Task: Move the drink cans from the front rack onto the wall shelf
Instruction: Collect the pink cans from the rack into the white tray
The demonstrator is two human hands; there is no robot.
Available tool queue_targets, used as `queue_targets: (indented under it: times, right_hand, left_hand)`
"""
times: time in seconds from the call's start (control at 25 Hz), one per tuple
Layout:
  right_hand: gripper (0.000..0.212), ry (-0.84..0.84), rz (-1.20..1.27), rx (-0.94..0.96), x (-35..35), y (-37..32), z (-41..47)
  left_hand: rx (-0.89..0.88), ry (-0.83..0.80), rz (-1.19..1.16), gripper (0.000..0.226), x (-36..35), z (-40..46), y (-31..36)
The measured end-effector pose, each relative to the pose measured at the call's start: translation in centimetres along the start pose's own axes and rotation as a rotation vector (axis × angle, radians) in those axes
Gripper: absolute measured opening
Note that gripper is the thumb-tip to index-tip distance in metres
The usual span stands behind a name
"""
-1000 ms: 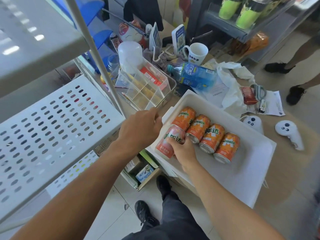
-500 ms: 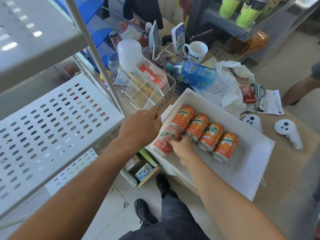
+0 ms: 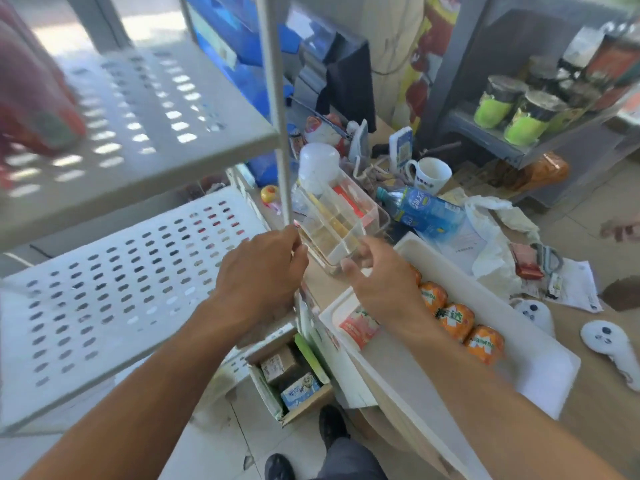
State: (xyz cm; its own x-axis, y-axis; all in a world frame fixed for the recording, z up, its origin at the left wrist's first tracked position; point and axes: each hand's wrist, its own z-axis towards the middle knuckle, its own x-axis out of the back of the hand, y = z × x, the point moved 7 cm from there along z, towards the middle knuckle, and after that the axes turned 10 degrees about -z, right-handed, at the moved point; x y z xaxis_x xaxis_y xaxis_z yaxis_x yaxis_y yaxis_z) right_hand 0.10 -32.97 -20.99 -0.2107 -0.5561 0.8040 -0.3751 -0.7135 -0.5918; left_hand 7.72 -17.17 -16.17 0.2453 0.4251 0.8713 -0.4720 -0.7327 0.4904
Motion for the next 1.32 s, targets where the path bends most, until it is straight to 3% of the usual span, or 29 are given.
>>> queue_targets:
  times: [0.24, 0.48, 0.68, 0.92, 1.16, 1.32]
  right_hand:
    - [0.046, 0.215, 0.090, 0.553, 4.8, -17.6, -0.5]
    - [0.061, 0.263, 0.192, 0.802, 4.2, -29.4, 0.7]
    - [0.070, 0.154, 0.097, 0.895, 0.4, -35.7, 3.7]
    - [0.069, 0.058, 0.112, 0.840, -3.4, -37.8, 6.6]
    - [0.060, 0.170, 0.290, 0.788, -2.2, -36.6, 5.7]
    - [0.054, 0.241, 0.472, 0.690, 1.4, -31.6, 2.9]
  left_hand:
    - [0.121, 0.356, -0.005, 0.020, 12.1, -4.5, -3.3]
    - [0.153, 0.591, -0.023, 0.022, 19.0, -8.5, -5.5]
    - [0.182, 0.646, -0.060, 0.022, 20.8, -9.9, -7.3]
    - [0.230, 0.682, -0.074, 0.022, 21.3, -10.3, -8.7]
    - [0.224, 0.666, -0.100, 0.021, 21.6, -9.5, -8.7]
    - [0.166, 0.627, -0.134, 0.024, 20.6, -8.8, -8.0]
